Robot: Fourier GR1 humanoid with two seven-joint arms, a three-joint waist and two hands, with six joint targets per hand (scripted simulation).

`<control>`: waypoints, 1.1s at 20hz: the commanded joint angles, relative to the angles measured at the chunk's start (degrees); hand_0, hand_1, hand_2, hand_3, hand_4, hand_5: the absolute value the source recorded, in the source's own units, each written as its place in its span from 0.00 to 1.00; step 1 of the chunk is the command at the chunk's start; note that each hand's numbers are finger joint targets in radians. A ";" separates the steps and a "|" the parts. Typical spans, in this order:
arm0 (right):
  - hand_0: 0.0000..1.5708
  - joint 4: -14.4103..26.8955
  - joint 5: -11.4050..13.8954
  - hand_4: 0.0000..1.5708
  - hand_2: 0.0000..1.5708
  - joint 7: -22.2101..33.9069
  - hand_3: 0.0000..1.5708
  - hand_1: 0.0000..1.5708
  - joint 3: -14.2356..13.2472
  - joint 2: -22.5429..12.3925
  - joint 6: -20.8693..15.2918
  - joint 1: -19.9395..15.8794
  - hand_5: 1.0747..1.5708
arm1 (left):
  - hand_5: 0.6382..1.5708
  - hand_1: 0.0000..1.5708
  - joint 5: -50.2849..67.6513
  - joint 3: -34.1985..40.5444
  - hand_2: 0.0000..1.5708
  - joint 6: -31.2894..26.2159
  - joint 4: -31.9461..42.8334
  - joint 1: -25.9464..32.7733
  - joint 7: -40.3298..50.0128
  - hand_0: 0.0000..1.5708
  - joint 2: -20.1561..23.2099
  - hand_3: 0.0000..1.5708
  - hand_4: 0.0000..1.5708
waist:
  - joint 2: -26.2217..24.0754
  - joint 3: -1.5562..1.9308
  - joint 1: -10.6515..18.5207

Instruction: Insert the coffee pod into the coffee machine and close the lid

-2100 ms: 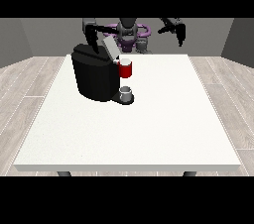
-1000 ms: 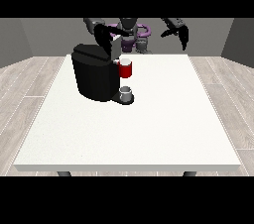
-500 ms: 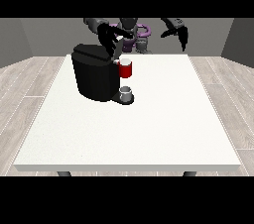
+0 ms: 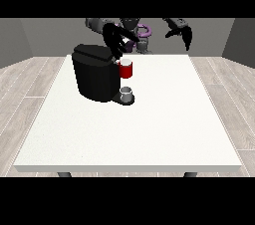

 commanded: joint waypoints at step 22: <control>0.00 -1.94 1.26 0.03 0.00 -6.85 0.00 0.00 1.34 2.00 -0.01 -15.04 1.00 | 1.00 0.00 2.26 -2.51 0.00 -4.23 -2.28 -9.98 2.81 0.00 0.20 0.00 0.22 | 11.02 -1.66 13.99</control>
